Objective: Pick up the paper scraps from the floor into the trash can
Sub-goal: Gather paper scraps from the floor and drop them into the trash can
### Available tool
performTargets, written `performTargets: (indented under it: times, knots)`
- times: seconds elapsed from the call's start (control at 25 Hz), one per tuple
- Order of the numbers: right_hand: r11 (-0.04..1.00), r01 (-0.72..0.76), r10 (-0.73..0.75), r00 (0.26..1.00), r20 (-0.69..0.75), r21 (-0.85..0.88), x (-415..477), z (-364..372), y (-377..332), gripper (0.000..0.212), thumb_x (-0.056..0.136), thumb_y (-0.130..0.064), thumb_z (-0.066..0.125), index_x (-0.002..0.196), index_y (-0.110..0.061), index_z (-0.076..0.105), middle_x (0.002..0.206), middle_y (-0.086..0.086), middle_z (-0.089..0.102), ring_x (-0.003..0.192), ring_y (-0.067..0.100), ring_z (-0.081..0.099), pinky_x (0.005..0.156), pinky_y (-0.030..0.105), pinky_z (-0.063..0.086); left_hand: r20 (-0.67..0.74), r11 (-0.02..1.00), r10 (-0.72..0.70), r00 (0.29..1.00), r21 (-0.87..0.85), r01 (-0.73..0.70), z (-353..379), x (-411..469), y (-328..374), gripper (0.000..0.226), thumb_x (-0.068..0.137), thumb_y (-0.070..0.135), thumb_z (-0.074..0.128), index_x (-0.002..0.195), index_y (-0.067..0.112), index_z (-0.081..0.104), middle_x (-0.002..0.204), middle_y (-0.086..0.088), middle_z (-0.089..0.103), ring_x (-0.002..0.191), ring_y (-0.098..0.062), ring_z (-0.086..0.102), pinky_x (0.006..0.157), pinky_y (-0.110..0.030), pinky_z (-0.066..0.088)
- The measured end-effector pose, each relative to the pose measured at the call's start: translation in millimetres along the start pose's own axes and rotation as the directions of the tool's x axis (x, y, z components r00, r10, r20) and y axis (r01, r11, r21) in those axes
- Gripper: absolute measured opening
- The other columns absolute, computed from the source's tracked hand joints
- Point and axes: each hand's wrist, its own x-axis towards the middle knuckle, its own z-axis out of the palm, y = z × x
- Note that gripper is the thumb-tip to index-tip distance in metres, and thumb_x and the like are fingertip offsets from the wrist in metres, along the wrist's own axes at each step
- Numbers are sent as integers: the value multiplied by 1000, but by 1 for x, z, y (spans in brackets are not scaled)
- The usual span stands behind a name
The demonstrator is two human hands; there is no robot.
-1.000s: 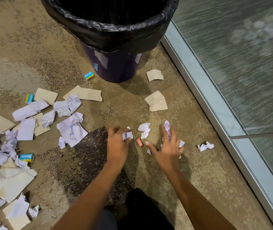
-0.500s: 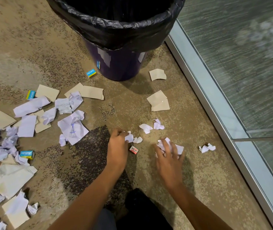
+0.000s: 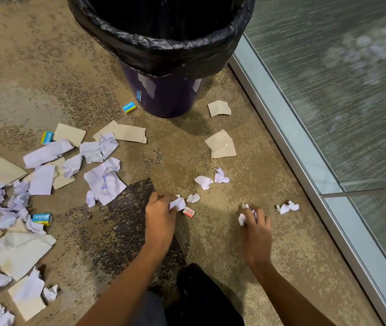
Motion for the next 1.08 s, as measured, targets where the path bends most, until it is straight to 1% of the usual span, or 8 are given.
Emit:
performTargets:
  times: [0.28,0.44,0.6,0.68,0.76,0.88,0.96,1.08]
  knots:
    - [942,-13,84,977,-198,336,22,-49,-57,43,81,17,49,114,-8,59,113,5,54,104,22,49,85,21,34,-139,997,66,988,-39,-72,-40,7,37,27,79,7,72,106,9,70,111,-5,59,91,-16,61,83,-16,43]
    - [872,256,-39,887,-461,418,52,-111,-117,46,74,21,52,109,-7,60,109,4,52,101,21,51,84,18,36,-320,946,185,929,-199,-257,-90,18,89,23,80,11,71,103,17,71,105,7,57,85,8,52,78,-5,42]
    - [746,535,-117,693,-712,398,99,-179,-186,30,76,15,55,100,-1,63,104,7,55,96,21,55,79,26,45,-513,875,303,803,-184,-447,-150,35,146,22,81,14,70,103,17,71,107,3,59,90,3,54,76,-4,44]
    - [668,611,-132,660,-740,425,125,-206,-217,24,80,11,53,98,-1,63,101,12,56,93,25,55,79,28,44,-587,857,318,745,-157,-490,-177,53,167,21,80,14,70,101,18,72,105,1,60,91,0,55,76,-1,40]
    - [622,621,-144,690,-710,478,154,-224,-243,24,79,9,52,98,-2,62,102,11,55,91,26,55,79,29,43,-604,866,286,744,-169,-471,-196,82,182,21,78,16,70,99,20,72,102,4,62,90,-3,58,75,-3,41]
    - [695,556,-185,750,-635,455,204,-233,-274,19,80,1,53,97,-3,60,101,12,55,86,30,54,76,37,45,-533,914,249,808,-145,-378,-211,130,199,22,77,19,70,98,18,74,97,3,71,86,-10,65,77,-18,50]
    - [749,497,-216,808,-548,438,234,-233,-286,17,81,-4,56,97,-3,60,102,15,55,86,35,53,77,43,44,-478,929,256,840,-118,-351,-213,150,208,24,77,14,69,100,14,74,95,-1,73,83,-10,64,71,-10,47]
    - [817,369,-208,905,-372,443,261,-231,-289,18,87,-16,58,103,-9,61,114,12,52,103,32,50,86,30,33,-447,947,248,860,-75,-312,-212,162,207,32,80,14,69,112,11,69,108,-6,71,97,-14,64,79,-7,40]
